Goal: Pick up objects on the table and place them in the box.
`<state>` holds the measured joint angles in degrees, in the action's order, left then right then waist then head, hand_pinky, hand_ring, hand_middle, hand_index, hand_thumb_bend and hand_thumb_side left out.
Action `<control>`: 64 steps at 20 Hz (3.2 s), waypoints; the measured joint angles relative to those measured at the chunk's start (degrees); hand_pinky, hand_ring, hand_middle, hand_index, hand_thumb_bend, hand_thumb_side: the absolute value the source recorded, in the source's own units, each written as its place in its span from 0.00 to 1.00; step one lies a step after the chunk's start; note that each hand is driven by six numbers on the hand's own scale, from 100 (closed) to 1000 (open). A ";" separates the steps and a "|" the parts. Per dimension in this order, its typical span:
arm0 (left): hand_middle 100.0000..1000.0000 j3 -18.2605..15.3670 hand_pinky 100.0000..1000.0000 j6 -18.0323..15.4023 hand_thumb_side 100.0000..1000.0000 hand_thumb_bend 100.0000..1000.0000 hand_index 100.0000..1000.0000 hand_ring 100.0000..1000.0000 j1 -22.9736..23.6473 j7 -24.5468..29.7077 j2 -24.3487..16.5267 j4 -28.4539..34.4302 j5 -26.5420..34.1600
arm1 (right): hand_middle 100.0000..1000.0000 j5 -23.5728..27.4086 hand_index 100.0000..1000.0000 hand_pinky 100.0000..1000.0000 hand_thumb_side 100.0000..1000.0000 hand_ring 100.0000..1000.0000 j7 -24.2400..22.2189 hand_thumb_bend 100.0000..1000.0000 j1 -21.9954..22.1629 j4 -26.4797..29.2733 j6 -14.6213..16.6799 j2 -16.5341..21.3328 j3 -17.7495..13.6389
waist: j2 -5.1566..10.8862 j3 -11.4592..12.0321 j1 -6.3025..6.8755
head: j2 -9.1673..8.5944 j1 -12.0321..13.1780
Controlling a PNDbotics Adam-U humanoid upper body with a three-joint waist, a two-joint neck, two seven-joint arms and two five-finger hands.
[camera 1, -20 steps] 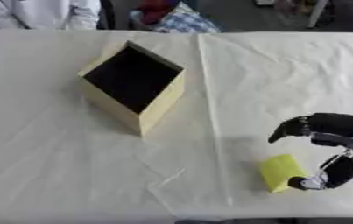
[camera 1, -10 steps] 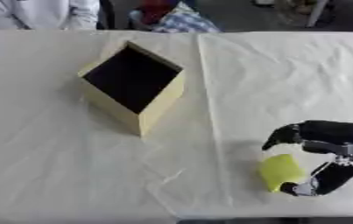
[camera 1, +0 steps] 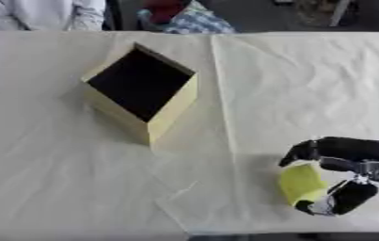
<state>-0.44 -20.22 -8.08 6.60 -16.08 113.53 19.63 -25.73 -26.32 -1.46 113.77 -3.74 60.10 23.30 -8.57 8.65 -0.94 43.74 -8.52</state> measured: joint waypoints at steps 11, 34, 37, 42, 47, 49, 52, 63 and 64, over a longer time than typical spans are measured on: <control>0.91 0.27 0.69 0.23 0.67 0.00 0.60 0.87 0.00 0.23 0.03 0.00 -0.13 | 0.80 -2.13 0.88 0.86 0.38 0.88 -0.64 0.35 1.96 0.00 -1.57 -0.36 -1.48 | -0.49 -0.04 0.13 | 0.00 0.01; 0.91 0.29 0.69 0.70 0.67 0.00 0.60 0.87 0.00 0.74 0.06 0.00 -0.61 | 0.32 3.22 0.44 0.43 0.05 0.48 12.87 0.00 2.22 0.00 -9.20 -1.31 -3.77 | -0.87 0.03 0.12 | 0.00 -0.18; 0.91 0.29 0.69 0.70 0.67 0.00 0.60 0.87 0.00 0.74 0.06 0.00 -0.62 | 0.33 4.05 0.45 0.45 0.03 0.48 14.55 0.00 0.89 0.00 -8.09 -1.21 -5.36 | -0.84 -0.06 0.10 | 0.00 -0.16; 0.92 0.29 0.69 0.70 0.67 0.00 0.60 0.87 0.00 0.74 0.06 0.00 -0.62 | 0.33 6.01 0.45 0.45 0.03 0.48 15.36 0.00 -3.17 0.00 -6.01 0.76 -8.50 | -0.76 -0.01 -0.15 | 0.00 -0.18; 0.92 0.29 0.69 0.70 0.67 0.00 0.60 0.87 -0.04 0.74 0.06 0.00 -0.62 | 0.33 9.79 0.46 0.46 0.05 0.49 13.36 0.00 -8.34 0.00 -4.21 2.73 -11.31 | -0.78 0.39 -0.28 | 0.00 -0.43; 0.92 0.29 0.69 0.71 0.67 0.00 0.60 0.87 -0.08 0.75 0.06 0.00 -0.62 | 0.33 11.38 0.46 0.46 0.02 0.49 12.17 0.00 -10.76 0.00 -3.58 3.41 -12.11 | -0.82 0.70 -0.39 | 0.00 -0.74; 0.92 0.30 0.69 0.75 0.67 0.00 0.60 0.87 -0.23 0.78 0.06 0.00 -0.60 | 0.34 13.79 0.46 0.46 0.01 0.49 9.88 0.00 -14.60 0.00 -3.17 4.14 -12.53 | -0.87 1.07 -0.54 | 0.00 -1.25; 0.92 0.69 0.69 1.24 0.67 0.00 0.60 0.87 -1.62 1.27 0.37 0.00 -0.08 | 0.33 14.43 0.46 0.46 0.00 0.49 2.30 0.00 -34.35 -0.09 -8.90 1.01 -10.14 | -2.04 3.07 -0.74 | -0.46 -5.32; 0.92 0.72 0.69 1.26 0.67 0.00 0.60 0.87 -1.85 1.30 0.56 0.00 0.00 | 0.33 13.62 0.47 0.45 0.00 0.49 1.83 0.00 -36.48 -0.48 -9.34 -0.30 -9.80 | -2.21 3.31 -0.72 | -0.60 -5.88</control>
<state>0.28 -18.96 -9.92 7.90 -15.52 113.53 19.63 -12.11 -24.49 -37.94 113.29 -13.08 59.80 13.50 -10.78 11.96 -1.66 43.14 -14.40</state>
